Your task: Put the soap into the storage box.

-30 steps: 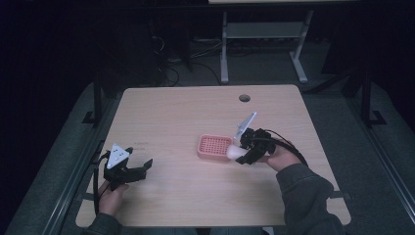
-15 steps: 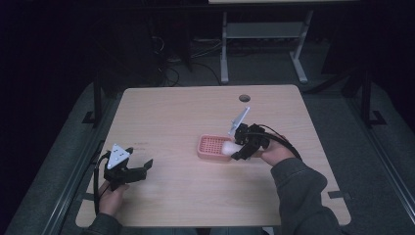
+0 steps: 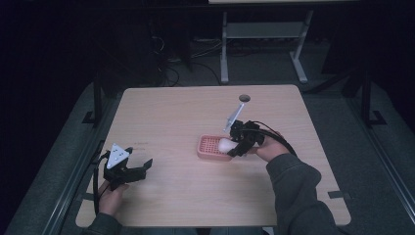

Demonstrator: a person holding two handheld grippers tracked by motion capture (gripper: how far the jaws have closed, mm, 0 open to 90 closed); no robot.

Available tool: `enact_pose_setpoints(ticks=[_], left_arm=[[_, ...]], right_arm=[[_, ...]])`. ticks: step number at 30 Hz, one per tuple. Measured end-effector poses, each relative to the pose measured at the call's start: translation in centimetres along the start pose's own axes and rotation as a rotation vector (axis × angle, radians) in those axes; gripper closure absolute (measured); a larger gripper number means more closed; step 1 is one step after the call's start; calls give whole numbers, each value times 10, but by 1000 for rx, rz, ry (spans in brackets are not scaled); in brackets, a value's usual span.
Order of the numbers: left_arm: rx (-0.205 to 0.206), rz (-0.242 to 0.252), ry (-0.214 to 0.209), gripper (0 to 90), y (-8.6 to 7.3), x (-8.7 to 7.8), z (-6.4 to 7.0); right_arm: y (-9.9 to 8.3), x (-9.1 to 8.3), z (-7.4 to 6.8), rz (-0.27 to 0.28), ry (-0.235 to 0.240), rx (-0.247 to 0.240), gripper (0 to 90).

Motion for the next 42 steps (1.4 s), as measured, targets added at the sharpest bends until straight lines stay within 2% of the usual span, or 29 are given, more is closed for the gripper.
enact_pose_setpoints(ticks=[7, 14, 24, 26, 36, 42], left_arm=[[1, -2, 1, 141, 0, 0, -1], [0, -1, 1, 141, 0, 0, -1], [-6, -1, 1, 141, 0, 0, -1], [-9, 0, -1, 141, 0, -1, -1], [-5, 1, -2, 141, 0, 0, -1], [-6, -1, -3, 141, 0, 0, -1]], right_arm=[[8, 0, 4, 4, 0, -6, 488], [15, 5, 9, -17, -2, -11, 488], [28, 12, 15, -20, 7, -14, 488], [29, 14, 16, -42, 5, -23, 488], [41, 20, 25, -51, -1, -18, 487], [41, 28, 31, -68, -3, -6, 487]])
Point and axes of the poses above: each handheld gripper's, and its own axes: x roughly forward along the jaws, y roughly out of its top, z roughly to its right, the point moved 9 cm from there along x, roughly forward along the jaws, and after that the axes turned 13 degrees about y, right-handed, at the moved point
